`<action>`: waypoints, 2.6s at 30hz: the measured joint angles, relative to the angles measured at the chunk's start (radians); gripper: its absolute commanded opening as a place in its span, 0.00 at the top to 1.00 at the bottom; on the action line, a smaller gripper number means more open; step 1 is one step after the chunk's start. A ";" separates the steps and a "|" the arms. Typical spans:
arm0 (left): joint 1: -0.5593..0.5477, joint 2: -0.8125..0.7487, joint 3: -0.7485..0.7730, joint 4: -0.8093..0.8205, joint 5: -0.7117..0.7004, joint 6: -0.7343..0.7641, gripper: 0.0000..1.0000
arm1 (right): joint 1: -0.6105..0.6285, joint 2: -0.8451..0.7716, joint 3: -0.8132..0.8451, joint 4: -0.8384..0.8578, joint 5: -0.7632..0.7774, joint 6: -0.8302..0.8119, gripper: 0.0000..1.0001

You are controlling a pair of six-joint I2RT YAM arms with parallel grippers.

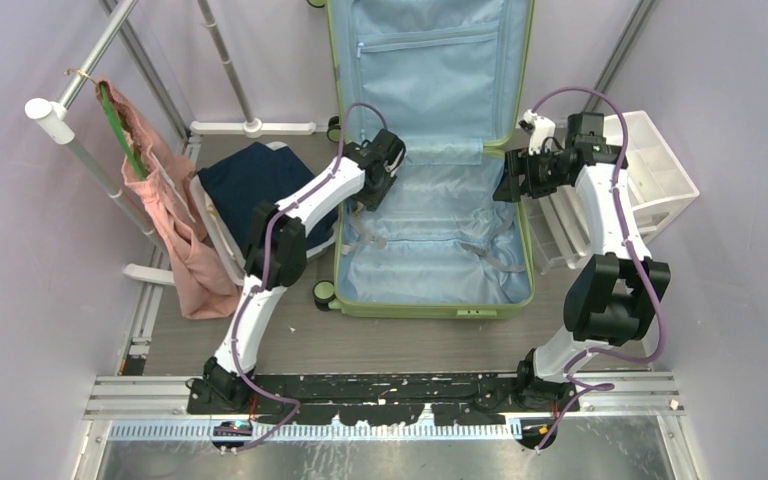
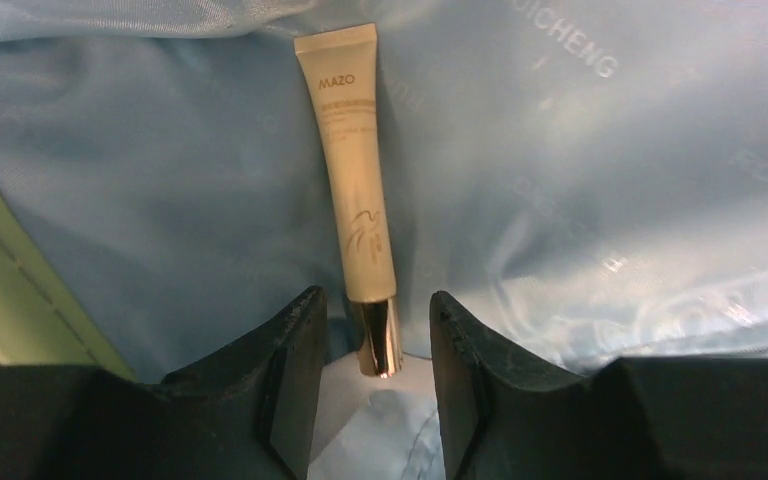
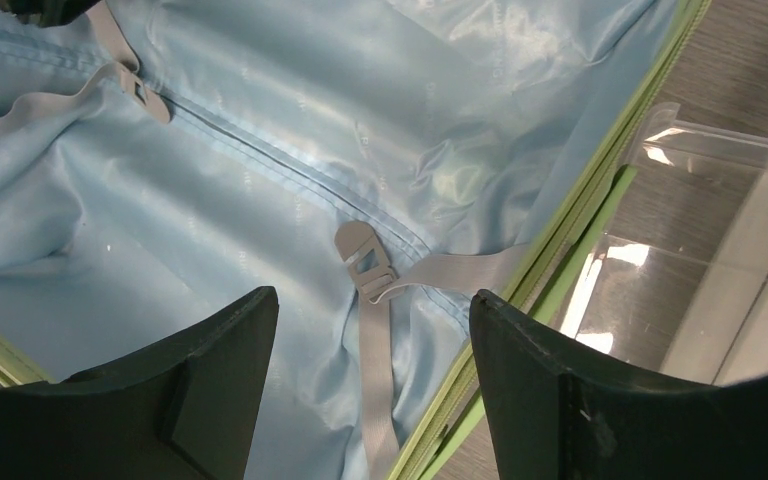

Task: Open, take out, and arrange the luggage
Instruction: Adjust the drawer in the storage box, then pick up the personal item from the luggage.

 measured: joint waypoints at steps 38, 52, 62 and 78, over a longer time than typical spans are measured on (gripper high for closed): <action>0.005 -0.614 -0.637 0.513 0.415 -0.281 1.00 | 0.000 -0.146 -0.004 0.021 -0.338 0.148 0.24; -0.039 -0.702 -1.033 1.379 0.560 -1.022 1.00 | 0.128 -0.202 -0.156 0.446 -0.518 0.685 0.18; -0.120 -0.702 -1.067 1.513 0.542 -1.114 1.00 | 0.181 -0.193 -0.199 0.635 -0.394 0.925 0.27; -0.132 -0.704 -1.077 1.543 0.516 -1.122 0.80 | 0.282 -0.129 -0.217 0.668 -0.322 0.961 0.83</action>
